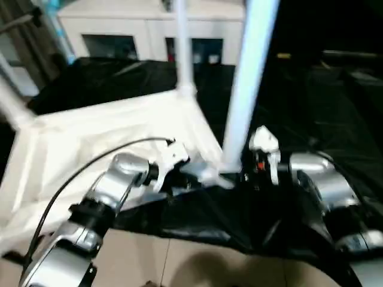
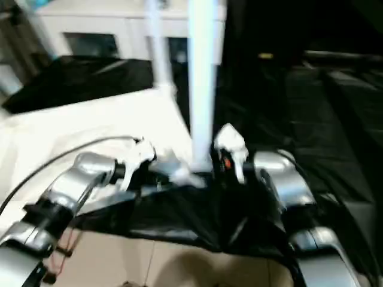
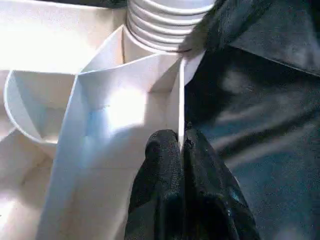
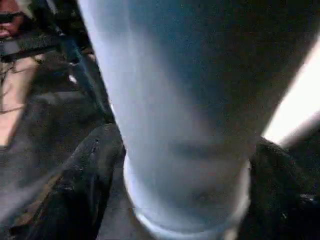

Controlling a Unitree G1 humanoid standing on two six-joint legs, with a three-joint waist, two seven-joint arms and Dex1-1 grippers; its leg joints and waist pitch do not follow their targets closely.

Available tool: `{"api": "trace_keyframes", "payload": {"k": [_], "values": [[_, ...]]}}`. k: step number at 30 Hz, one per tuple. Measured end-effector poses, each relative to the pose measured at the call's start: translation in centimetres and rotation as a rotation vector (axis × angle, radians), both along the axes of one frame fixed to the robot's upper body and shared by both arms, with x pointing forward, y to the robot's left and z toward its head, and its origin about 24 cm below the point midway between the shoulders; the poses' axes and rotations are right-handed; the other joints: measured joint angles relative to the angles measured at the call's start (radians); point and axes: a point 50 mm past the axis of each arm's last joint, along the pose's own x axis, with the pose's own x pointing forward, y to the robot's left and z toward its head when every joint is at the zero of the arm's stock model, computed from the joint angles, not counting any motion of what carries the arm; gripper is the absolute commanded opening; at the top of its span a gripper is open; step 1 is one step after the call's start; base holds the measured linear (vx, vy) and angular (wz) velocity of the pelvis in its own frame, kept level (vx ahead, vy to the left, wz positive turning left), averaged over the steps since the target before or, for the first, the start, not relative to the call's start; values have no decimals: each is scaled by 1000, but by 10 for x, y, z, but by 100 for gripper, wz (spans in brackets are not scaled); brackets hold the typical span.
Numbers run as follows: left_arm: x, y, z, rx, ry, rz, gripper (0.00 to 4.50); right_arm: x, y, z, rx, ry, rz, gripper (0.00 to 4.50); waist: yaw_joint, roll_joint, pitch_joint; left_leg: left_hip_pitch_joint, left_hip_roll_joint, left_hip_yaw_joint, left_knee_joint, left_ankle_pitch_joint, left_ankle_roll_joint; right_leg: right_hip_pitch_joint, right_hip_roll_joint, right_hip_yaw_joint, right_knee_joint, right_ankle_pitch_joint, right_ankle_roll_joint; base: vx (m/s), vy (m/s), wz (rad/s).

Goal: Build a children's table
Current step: Rotate leg to tighten

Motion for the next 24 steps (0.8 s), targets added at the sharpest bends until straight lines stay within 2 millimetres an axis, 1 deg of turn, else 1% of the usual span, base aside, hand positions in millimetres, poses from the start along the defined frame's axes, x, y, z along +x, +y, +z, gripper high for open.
{"api": "trace_keyframes", "payload": {"k": [2, 4, 10, 12, 15, 16, 18, 22, 24], "values": [[-1, 0, 1, 2, -1, -29, 0, -5, -1, 0, -6, 4, 23, 359, 4, 0, 0, 1, 1, 5, 0, 0, 0, 1, 0, 3, 0, 0, 0, 0, 0, 0], [-2, 0, 1, 2, 1, -35, 0, -5, 0, 0, -6, 8, 27, 359, 4, 0, 0, 1, 1, 8, 0, 0, 0, 0, -1, 5, 0, 0, 0, 0, 0, 0], [-3, -1, 1, 1, 11, -57, 0, -11, -1, 0, -8, 17, 31, 359, 8, 0, 0, 0, 2, 9, 0, 0, 0, 1, -1, 5, 0, 0, 0, 0, 0, 0], [-3, -1, 1, 0, 11, -61, 0, -12, -1, 1, -11, 16, 34, 334, 9, 0, 0, 0, 2, 9, 0, 0, 0, 1, -1, 5, 0, 0, 0, 0, 0, 0], [-4, 0, 1, 0, 15, -68, 0, -12, -2, 1, -14, 20, 31, 315, 9, 0, 0, 0, 2, 9, 0, 0, 0, 1, -1, 5, 0, 0, 0, 0, 0, 0], [-4, 0, 1, 1, 15, -68, 0, -12, -2, 1, -14, 21, 30, 315, 9, 0, 0, 0, 2, 9, 0, 0, 0, 1, -1, 5, 0, 0, 0, 0, 0, 0], [-4, 0, 0, 2, 15, -68, 0, -13, -2, 0, -11, 23, 27, 289, 9, 0, 0, 0, 2, 9, 0, 0, 0, 1, -1, 5, 0, 0, 0, 0, 0, 0], [-4, 0, 0, 2, 16, -64, 0, -13, 1, -2, 8, 27, 18, 279, 8, 0, 0, 1, 2, 9, 1, 0, 0, 1, -1, 5, 1, 0, 0, 0, 0, 0], [-4, 0, -1, 3, 10, -52, 0, -14, 0, -7, 41, 35, -21, 277, 7, 0, 0, 1, 2, 9, 1, 0, 0, 1, -1, 5, 2, 0, 0, 0, 0, 0]]}}
